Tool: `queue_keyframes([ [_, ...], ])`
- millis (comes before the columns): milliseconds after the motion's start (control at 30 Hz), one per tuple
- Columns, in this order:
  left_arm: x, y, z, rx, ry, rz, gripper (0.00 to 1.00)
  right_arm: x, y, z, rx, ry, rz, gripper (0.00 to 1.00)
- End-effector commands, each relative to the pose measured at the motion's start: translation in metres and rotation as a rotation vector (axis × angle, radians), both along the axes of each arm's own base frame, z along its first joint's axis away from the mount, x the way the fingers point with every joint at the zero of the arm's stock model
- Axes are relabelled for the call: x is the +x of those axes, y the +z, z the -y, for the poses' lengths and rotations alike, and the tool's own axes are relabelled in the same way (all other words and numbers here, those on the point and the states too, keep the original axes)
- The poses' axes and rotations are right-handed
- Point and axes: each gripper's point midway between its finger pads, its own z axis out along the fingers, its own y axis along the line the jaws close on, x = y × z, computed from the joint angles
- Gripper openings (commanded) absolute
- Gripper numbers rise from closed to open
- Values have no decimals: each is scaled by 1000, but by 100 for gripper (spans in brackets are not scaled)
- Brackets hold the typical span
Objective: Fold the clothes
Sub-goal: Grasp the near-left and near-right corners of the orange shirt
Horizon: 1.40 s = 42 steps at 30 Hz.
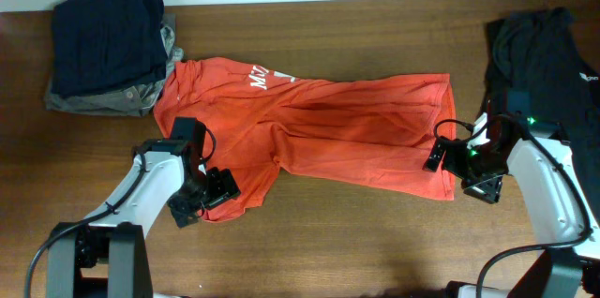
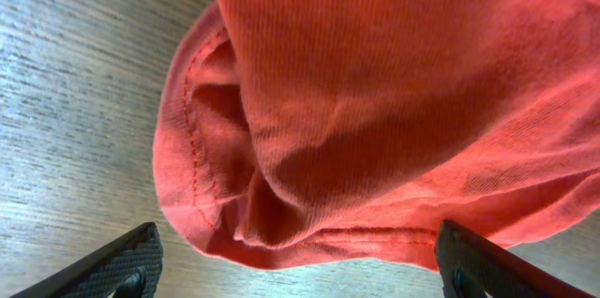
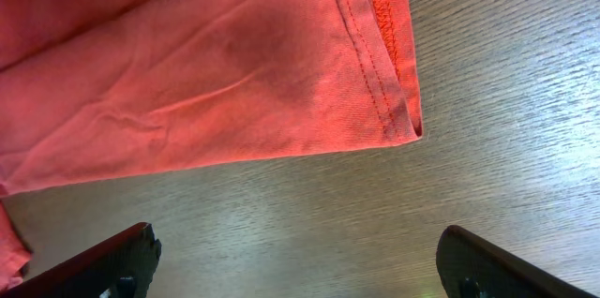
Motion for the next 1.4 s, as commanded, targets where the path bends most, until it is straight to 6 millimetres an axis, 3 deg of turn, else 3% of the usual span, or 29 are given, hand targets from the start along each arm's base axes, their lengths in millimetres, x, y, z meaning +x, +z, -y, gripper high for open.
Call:
queue_keyframes([
  [0, -6, -7, -4, 23, 22, -23, 92, 0, 1, -2, 9, -23, 4, 99],
  [333, -25, -32, -1, -5, 35, -30, 90, 3, 1, 1, -6, -58, 10, 99],
  [567, -25, -38, 3, -27, 36, -15, 89, -1, -3, 9, -48, -144, -24, 99],
  [667, -25, -38, 3, -27, 36, -13, 89, -7, -12, 23, -124, -239, -65, 100],
  [867, -25, -38, 3, -26, 36, -13, 89, -5, -39, 24, -125, -300, -70, 86],
  [1367, -24, -38, 3, -26, 36, -10, 89, -3, -81, 29, -138, -409, -190, 83],
])
